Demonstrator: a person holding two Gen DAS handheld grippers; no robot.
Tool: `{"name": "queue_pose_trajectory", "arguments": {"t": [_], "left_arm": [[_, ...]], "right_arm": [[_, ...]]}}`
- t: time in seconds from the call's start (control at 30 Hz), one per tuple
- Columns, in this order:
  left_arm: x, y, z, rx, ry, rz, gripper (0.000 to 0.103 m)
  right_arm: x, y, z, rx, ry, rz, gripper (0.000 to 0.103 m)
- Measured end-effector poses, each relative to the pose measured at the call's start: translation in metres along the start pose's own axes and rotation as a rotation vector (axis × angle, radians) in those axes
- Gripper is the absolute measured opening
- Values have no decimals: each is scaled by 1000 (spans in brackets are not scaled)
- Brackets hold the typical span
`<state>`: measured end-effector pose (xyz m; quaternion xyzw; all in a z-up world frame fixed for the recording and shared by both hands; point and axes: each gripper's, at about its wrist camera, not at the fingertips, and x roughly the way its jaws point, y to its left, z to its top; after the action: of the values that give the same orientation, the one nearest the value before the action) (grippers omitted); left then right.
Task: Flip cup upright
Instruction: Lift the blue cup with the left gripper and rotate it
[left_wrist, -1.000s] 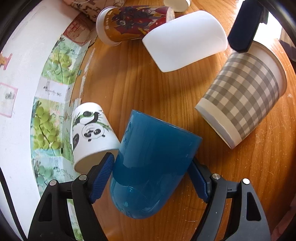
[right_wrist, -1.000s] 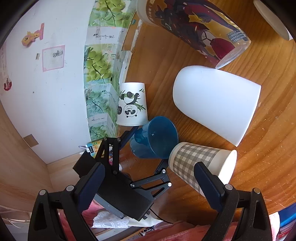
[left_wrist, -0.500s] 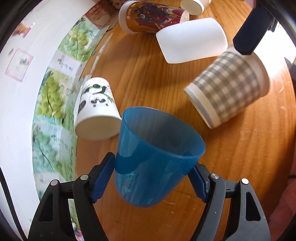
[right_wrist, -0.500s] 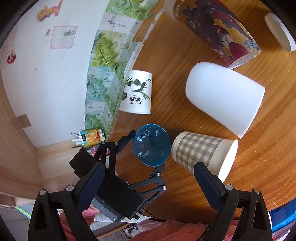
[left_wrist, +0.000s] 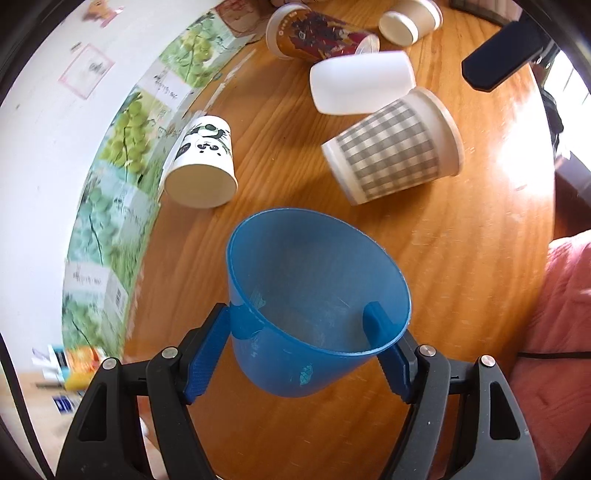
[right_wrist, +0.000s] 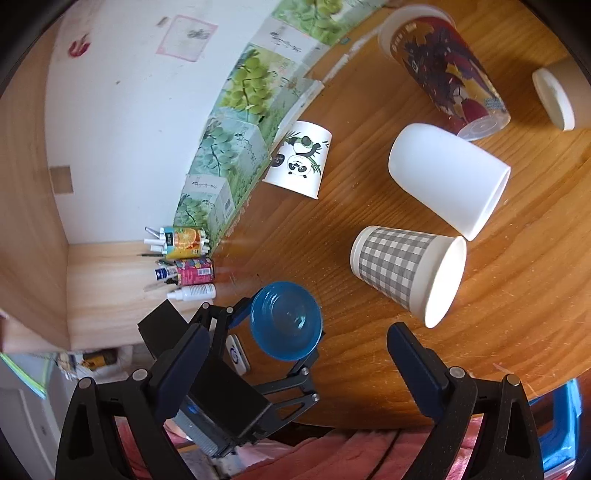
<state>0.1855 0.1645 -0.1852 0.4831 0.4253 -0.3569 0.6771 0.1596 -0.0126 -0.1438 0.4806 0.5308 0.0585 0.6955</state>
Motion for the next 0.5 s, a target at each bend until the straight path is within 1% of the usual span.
{"name": "queue_pose_trajectory", "arguments": {"t": [0.17,0.27,0.33,0.4,0.5], "left_arm": [[-19,-14,-6,-64,-15,-23,78],[-30,-26,-8,-87,-36,-46,78],[-36,-33,-9,-112,-43,-87,78],[-40,-38,-8,-147,-43,-144,78],[-45,-46,-4,-198,-50,-225,78]], "right_arm": [[-20,5,-25,-113,-74,-78,97],[-33,0,-40,-130,-113,-107,97],[-42,-5,-48,-137,-155,-148,97],[-50,-12,-59,-149,-196,-213,97],[-62,-25,-71,-141,-224,-217,97]]}}
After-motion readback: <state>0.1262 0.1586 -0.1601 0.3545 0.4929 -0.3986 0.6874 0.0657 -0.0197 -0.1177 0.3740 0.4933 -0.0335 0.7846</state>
